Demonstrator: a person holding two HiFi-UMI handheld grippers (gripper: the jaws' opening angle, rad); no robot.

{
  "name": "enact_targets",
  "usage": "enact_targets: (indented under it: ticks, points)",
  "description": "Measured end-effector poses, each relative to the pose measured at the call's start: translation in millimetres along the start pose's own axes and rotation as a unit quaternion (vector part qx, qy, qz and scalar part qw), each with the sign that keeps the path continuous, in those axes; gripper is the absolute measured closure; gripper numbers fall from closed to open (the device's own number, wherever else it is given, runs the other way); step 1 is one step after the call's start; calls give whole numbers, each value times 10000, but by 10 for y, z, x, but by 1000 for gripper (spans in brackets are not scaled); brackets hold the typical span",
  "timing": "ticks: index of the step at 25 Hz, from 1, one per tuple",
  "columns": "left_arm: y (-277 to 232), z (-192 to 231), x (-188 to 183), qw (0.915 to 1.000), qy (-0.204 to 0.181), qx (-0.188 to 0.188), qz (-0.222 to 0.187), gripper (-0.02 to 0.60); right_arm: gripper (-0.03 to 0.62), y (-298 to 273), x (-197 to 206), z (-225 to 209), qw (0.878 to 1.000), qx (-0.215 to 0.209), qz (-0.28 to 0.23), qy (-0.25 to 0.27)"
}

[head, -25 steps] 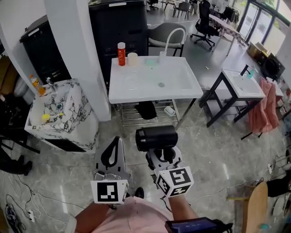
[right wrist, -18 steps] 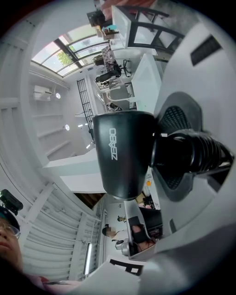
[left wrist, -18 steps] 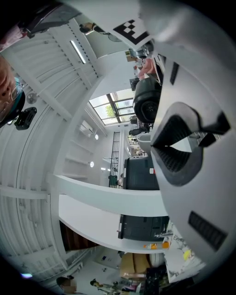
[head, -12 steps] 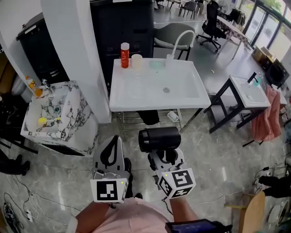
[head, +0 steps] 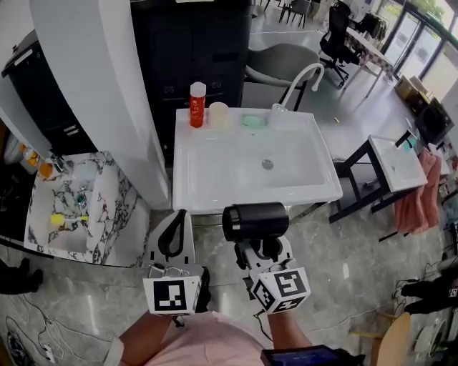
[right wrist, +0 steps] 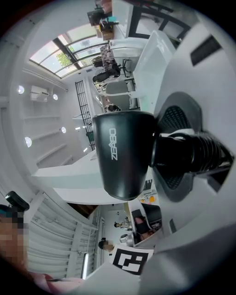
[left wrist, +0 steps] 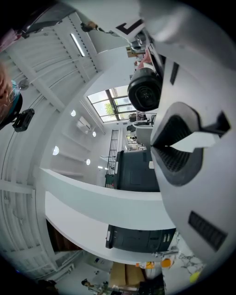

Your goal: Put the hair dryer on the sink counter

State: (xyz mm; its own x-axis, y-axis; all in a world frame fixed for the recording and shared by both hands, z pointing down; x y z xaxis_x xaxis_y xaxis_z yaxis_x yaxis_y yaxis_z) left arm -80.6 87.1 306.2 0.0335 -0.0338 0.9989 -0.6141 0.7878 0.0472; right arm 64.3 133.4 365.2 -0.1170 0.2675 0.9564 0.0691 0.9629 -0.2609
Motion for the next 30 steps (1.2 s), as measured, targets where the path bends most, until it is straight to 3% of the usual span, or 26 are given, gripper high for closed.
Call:
enact_targets:
  ticks: [7,16,24,30]
  points:
    - [-556,423,-106,9997,-61,56,-238,572,396,-678,-424,-6,9995,41,-254,165]
    - [-874,647,-192,9989,-185,31,-431,572,396,-1074,-784,-26,9980,16,-521,352]
    - [-1251,720,-122,9992,-191,-65,-349,572,396,-1486,-803,-156,9984,-168,-372,403]
    - [-1592,845,48,9996,-138,-240,-90,572,396,-1904,-611,-290,9985,-376,45,384]
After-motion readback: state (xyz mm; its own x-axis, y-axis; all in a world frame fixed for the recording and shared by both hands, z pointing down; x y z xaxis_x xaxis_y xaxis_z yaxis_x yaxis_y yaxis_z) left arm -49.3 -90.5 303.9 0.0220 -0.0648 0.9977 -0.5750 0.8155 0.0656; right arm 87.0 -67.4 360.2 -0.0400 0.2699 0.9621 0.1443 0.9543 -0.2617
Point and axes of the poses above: the fingertips, and each gripper's own axes: y backward along the fingers, z to its left, x out of its underside, the point moved 1 cm from there along y, backward along the fingers, and after that the axes turned 9 degrees about x, right-handed, at the moved point
